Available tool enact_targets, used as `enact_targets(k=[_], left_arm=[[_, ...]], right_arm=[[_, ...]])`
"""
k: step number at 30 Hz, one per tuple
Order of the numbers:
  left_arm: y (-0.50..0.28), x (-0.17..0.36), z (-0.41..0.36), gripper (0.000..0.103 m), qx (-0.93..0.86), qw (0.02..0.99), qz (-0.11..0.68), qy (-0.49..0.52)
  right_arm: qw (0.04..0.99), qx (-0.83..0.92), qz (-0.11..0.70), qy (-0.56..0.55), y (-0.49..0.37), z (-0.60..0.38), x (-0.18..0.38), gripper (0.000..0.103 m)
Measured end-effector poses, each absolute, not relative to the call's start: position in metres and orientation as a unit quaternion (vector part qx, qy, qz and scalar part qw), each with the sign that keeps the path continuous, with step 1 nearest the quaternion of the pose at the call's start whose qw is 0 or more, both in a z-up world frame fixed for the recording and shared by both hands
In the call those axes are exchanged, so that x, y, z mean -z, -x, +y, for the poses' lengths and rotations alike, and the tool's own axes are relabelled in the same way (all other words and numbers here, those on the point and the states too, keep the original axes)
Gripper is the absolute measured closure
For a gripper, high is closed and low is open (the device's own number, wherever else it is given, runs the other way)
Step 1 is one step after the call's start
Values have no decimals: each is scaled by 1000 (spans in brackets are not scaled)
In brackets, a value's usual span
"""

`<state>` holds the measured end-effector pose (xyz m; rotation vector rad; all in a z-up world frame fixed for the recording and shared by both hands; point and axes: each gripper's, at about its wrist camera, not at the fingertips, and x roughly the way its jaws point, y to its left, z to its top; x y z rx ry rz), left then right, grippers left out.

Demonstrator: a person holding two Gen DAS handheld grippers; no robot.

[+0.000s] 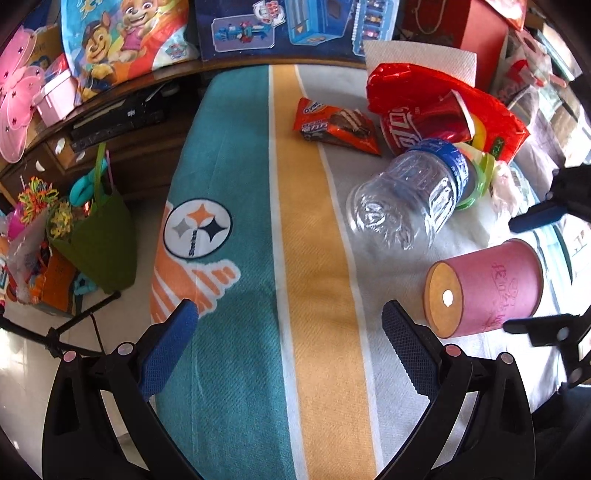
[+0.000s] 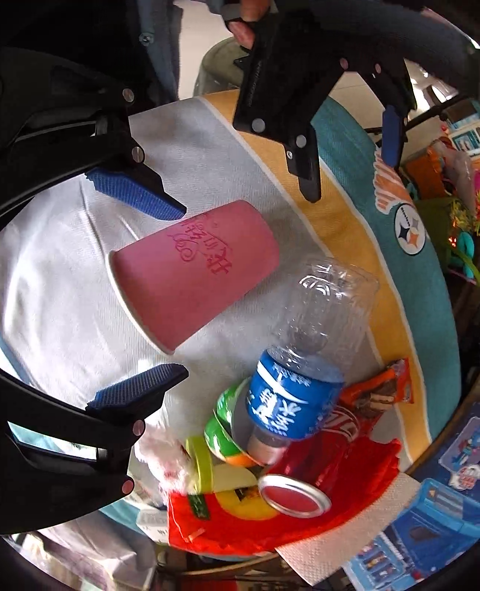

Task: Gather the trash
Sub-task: 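Grasp the pink paper cup with the right tool while the left tool approaches the bottle, then grasp the clear blue-label water bottle with the left tool while the right tool holds the cup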

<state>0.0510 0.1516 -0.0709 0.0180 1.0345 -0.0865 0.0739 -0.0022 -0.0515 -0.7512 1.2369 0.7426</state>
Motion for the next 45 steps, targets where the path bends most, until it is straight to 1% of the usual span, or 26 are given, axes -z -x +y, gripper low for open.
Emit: enact_targets(k=[1,4,12,14,18,26,32,34,37,38,39,40,41,43,45], left_arm=[[-52,72,152,4,44,869,494,-4],[-55,75,153,4,48,867,496,5],[-55,82,166,4,37,864,501,26],[-54,83,170,4,38,864,501,38],[-58,81,163,4,51,862,503,31],[-96,55,106,4,137,861,487,-53],[-134,61,58,4,175,843,495,-120],[-143,69,51,4,174,836,504,-128],[-146,77,46,4,168,835,512,-110],[-147,79,45,8,167,835,515,-98],[-148,80,44,9,165,836,516,-89],[-148,82,45,13,161,836,519,-73],[-147,83,46,19,160,837,519,-58],[-144,83,47,26,158,838,521,-23],[-141,83,46,29,150,840,521,-6]], right_arm=[[687,-333,546,345,-74,-2,48,23],[678,-339,542,363,-74,2,46,22],[621,-372,543,426,-67,34,80,23],[612,-375,554,422,-67,37,92,36],[629,-379,575,361,-73,23,92,40],[713,-286,613,187,-105,-56,64,41],[727,-246,628,128,-108,-92,58,40],[727,-238,633,115,-108,-102,58,40],[725,-227,643,101,-112,-118,58,40],[724,-221,645,99,-112,-121,62,40],[724,-216,648,98,-112,-120,60,40],[722,-210,652,94,-115,-122,63,40],[720,-203,658,90,-117,-129,64,40],[717,-193,664,86,-117,-137,66,40],[717,-181,667,89,-118,-145,67,40]])
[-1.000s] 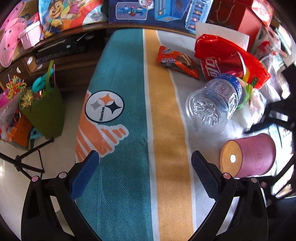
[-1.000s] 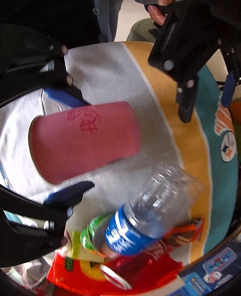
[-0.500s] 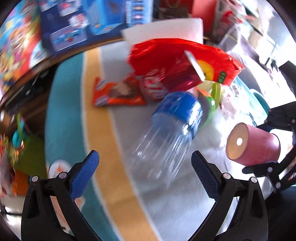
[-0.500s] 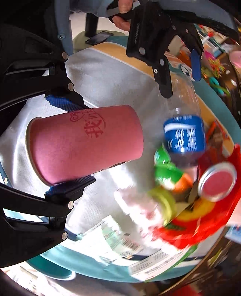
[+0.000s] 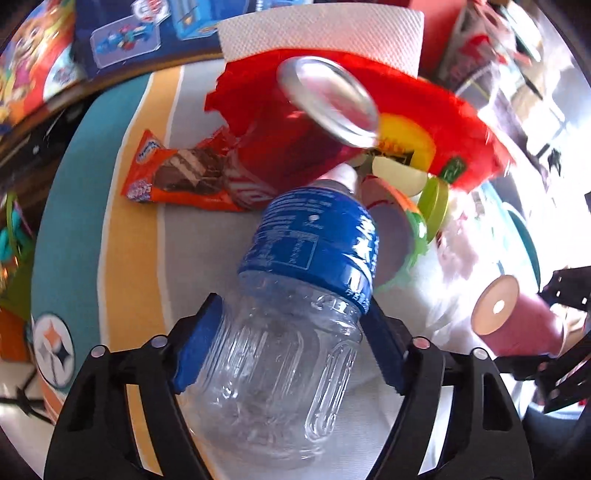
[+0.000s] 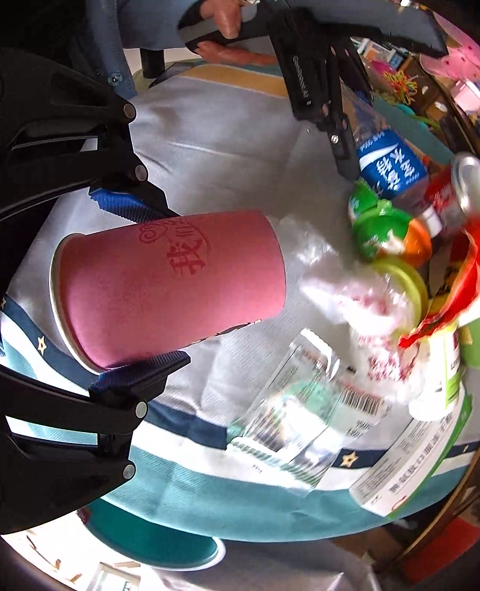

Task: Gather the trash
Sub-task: 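Grasp the clear blue-label water bottle with the left tool while the right tool holds the cup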

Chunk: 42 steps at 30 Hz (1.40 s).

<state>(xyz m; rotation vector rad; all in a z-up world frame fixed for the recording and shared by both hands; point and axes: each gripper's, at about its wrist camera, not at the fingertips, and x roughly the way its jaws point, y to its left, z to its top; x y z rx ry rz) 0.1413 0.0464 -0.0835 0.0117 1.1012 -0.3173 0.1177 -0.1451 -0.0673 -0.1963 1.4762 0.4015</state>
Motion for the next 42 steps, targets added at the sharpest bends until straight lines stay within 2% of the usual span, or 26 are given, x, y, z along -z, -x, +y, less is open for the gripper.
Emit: enact_targets(k=[5,15,18,32,42], left_arm=[[-126,84,43,30,135,844,518,23],[-143,93,23,29,131,839,527,-30],[-140,92,18,36,137,841,523,-28],[-91,66,4,37,159,852,499,11],[-82,88,0,36,164,822,545,19]], right_arm=[[715,-159,674,92,-109,-160,79,40],[720,-148,672,83,-110,-143,90,40],[723,-145,670,80,-106,-141,94,40],[749,-134,648,38,-89,-198,75,40],[778,-132,614,-25,-77,-249,58,40]])
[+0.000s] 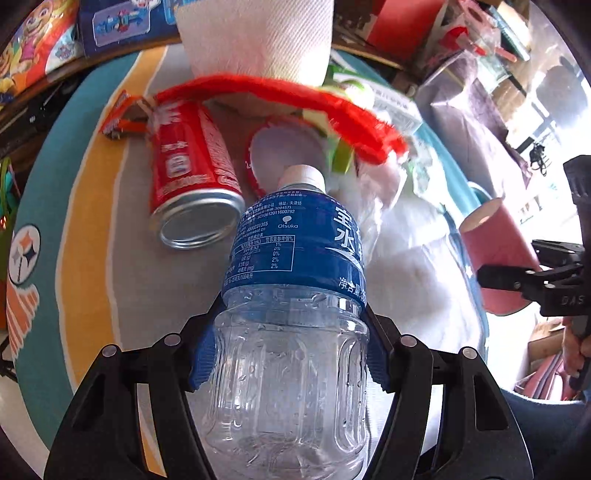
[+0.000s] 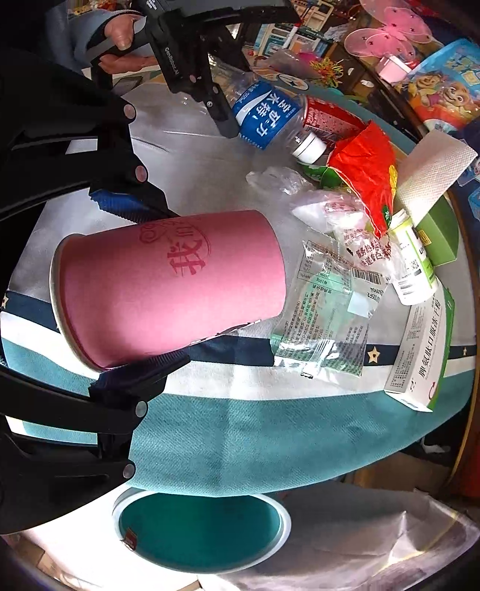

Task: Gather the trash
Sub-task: 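Grasp the clear blue-label water bottle with the left tool while the right tool holds the cup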

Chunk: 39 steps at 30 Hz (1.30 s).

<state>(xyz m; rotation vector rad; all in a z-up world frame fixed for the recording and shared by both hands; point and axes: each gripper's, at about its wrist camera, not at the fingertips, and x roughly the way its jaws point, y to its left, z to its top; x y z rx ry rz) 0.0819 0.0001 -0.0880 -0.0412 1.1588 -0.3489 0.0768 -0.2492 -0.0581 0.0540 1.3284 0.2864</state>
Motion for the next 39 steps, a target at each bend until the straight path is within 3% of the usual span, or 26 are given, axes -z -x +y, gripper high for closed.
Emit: enact_targets(k=[6,9,19,21,23,31,39], left_arm=[[-96,85,-7,34,146,820,554,6],[-102,81,-15,24,131,821,556,-11],[-90,90,-15,24,126,815,566,-21],[-88,90,-17,25,132,816,563,-27],[-85,88,-20,37,142,817,558,-32],[-68,81,-24,38,164,829,535,-7],[-56,35,-32,38,198,844,498,11]], right_arm=[[781,-147,605,-43,-63,-269,56,40],[783,-152,601,-49,-59,-281,55,40],[775,-113,620,-49,-64,-296,54,40],[775,-106,621,-47,-63,-295,50,40],[776,-100,622,-42,-63,-291,46,40],[777,-82,622,-49,-66,-289,38,40],[789,-91,599,-96,-65,-306,31,40]])
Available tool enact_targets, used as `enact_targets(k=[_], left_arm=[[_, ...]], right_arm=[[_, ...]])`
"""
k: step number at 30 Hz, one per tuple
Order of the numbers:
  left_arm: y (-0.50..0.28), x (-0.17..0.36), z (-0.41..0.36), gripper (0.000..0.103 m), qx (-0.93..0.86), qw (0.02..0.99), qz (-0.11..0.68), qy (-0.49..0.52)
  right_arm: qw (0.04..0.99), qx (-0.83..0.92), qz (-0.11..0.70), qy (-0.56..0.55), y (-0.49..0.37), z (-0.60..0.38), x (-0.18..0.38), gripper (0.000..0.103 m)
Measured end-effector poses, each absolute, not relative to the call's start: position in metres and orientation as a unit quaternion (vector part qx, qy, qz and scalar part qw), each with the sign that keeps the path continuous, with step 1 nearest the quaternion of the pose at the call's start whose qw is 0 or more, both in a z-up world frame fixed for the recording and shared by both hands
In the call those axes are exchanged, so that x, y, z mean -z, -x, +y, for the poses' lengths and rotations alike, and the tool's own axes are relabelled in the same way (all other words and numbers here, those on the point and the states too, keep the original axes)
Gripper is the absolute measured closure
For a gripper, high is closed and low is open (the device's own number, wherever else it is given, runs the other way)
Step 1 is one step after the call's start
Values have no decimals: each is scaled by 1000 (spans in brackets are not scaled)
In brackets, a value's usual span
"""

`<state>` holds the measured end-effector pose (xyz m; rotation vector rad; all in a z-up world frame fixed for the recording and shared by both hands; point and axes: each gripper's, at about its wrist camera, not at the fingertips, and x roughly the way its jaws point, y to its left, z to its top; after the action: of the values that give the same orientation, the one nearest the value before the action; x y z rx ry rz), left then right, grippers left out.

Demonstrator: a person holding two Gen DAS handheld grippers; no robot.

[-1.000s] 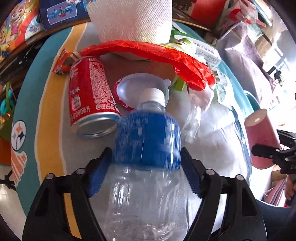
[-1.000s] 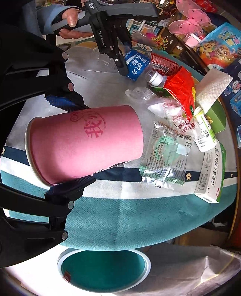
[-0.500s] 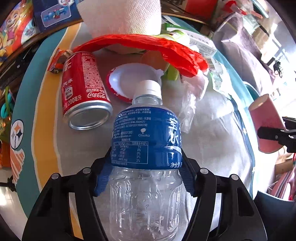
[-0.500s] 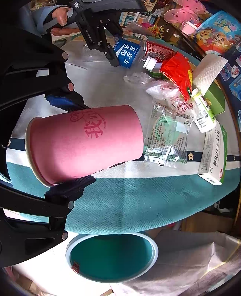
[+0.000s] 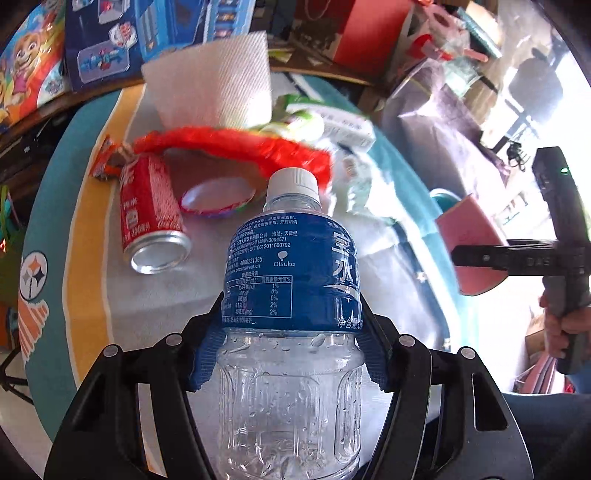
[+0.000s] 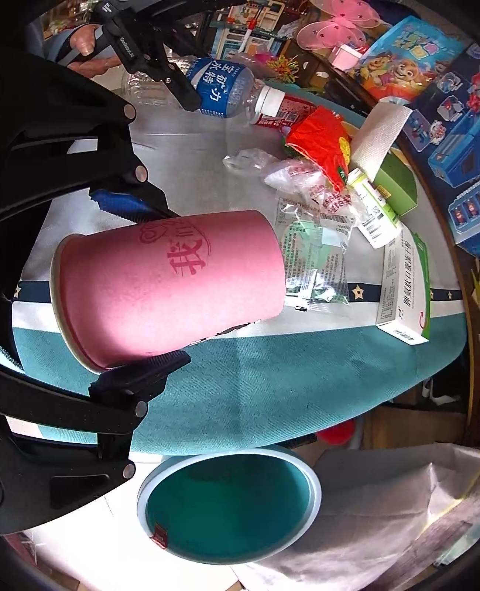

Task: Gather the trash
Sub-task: 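Carry the bottle and cup with both tools over the teal bin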

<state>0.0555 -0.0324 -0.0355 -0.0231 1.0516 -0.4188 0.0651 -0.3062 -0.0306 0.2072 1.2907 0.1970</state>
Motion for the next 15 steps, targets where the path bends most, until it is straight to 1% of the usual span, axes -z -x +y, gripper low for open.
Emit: enact_targets(k=[7,15], left_arm=[[-66,-1,-62,38,257,844,470,36],[-83,-3,-150,38,312,820,479,-17]], right_arm=[[811,-90,558,-151,-63,-341,11,40],[837,-45,498,-221,-51,-427,-4,40]])
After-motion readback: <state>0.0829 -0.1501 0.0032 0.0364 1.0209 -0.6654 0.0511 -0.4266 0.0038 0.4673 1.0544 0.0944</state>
